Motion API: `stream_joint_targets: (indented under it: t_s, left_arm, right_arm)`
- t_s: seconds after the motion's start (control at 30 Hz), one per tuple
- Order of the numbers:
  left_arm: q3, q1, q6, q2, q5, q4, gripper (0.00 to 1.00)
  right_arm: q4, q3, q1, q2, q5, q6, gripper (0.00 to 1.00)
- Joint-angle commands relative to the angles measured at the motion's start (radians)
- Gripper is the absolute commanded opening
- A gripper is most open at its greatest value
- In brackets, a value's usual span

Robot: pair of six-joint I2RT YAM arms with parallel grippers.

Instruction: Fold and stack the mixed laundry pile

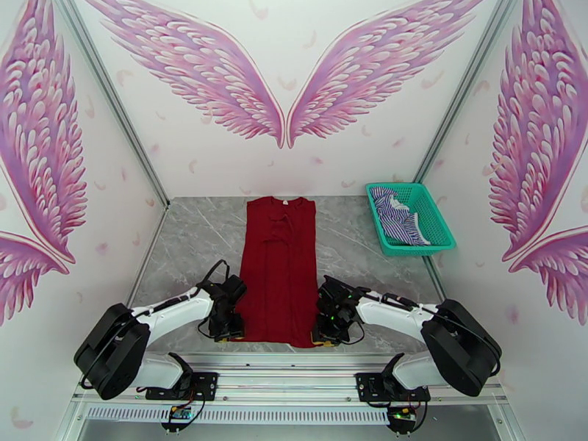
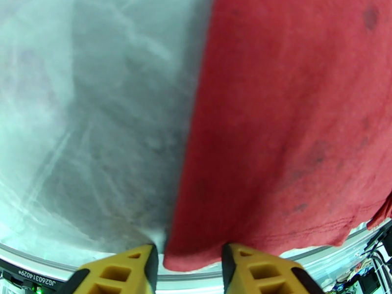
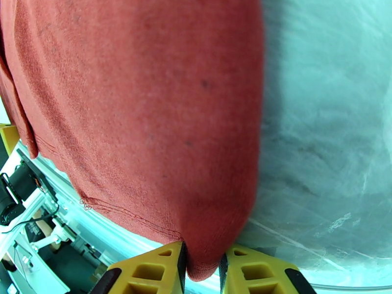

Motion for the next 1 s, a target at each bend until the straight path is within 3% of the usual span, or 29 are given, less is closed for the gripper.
stream_joint_targets:
  t_s: [0.0,0.27,0.4,0.67,0.97]
  left_arm:
    - [-0.025,-0.016,-0.012,0.001,-0.003,0.038,0.32]
    - [0.047,-0.018,-0.010,-0.101,-0.021,-0.001,0.00]
    - [0.103,-0.015,0.004,-0.139,-0.038,-0.044,0.00]
    - [0.252,0.010,0.023,-0.169,-0.072,-0.141,0.00]
    - [0.497,0.115,0.072,-0.085,-0.056,-0.185,0.00]
  right_arm:
    - [0.031,-0.005,0.012,0.002,0.014,0.011,0.24]
    - [-0.044,0.051,0.011,-0.021,0.033,0.001,0.07]
    - [-0.115,0.105,0.011,-0.056,0.060,0.000,0.00]
    - [-0.270,0.266,0.010,-0.120,0.119,0.009,0.00]
    - [-0.430,0.591,-0.036,0.009,0.232,-0.027,0.00]
